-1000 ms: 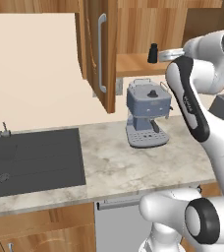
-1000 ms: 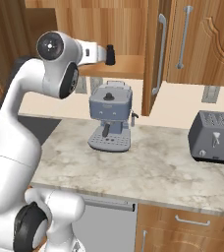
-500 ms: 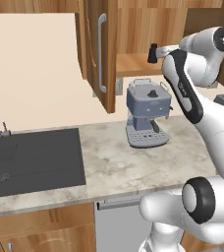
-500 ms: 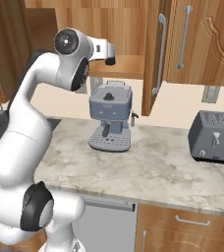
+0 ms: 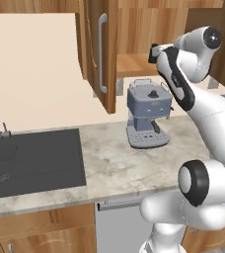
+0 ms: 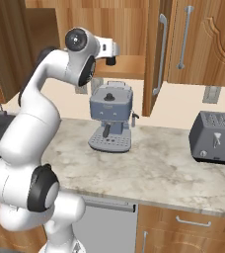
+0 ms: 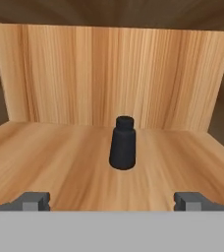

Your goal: Retrieve the shaker from the cabinet and place it next the steak on a plate on the dining table.

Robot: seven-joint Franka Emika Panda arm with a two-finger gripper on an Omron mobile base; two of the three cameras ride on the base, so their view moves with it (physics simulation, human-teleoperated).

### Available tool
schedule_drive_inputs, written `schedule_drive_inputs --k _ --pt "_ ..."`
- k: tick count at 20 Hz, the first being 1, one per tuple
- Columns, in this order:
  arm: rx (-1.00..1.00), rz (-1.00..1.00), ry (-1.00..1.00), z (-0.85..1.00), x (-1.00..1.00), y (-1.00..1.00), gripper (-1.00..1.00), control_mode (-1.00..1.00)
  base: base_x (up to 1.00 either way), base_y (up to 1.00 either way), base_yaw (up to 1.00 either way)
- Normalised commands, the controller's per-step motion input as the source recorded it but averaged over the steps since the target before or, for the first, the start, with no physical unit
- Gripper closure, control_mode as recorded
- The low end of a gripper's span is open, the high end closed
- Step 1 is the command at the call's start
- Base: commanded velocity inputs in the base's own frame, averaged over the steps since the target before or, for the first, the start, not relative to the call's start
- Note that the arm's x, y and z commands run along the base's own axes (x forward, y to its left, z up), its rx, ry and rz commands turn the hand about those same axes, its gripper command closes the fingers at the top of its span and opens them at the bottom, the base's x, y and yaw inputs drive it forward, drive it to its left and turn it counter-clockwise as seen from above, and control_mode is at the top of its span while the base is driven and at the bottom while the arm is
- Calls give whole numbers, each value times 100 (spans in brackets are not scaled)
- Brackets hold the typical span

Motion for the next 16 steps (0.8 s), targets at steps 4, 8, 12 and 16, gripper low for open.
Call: schedule_drive_inputs --k 4,8,12,16 --pt "0 0 0 -21 43 0 -100 -100 0 0 0" --pt "0 0 0 -24 47 0 -100 -100 0 0 0" --pt "0 0 0 -18 45 0 -100 -100 0 0 0" --pt "0 0 1 0 47 0 -100 -100 0 0 0"
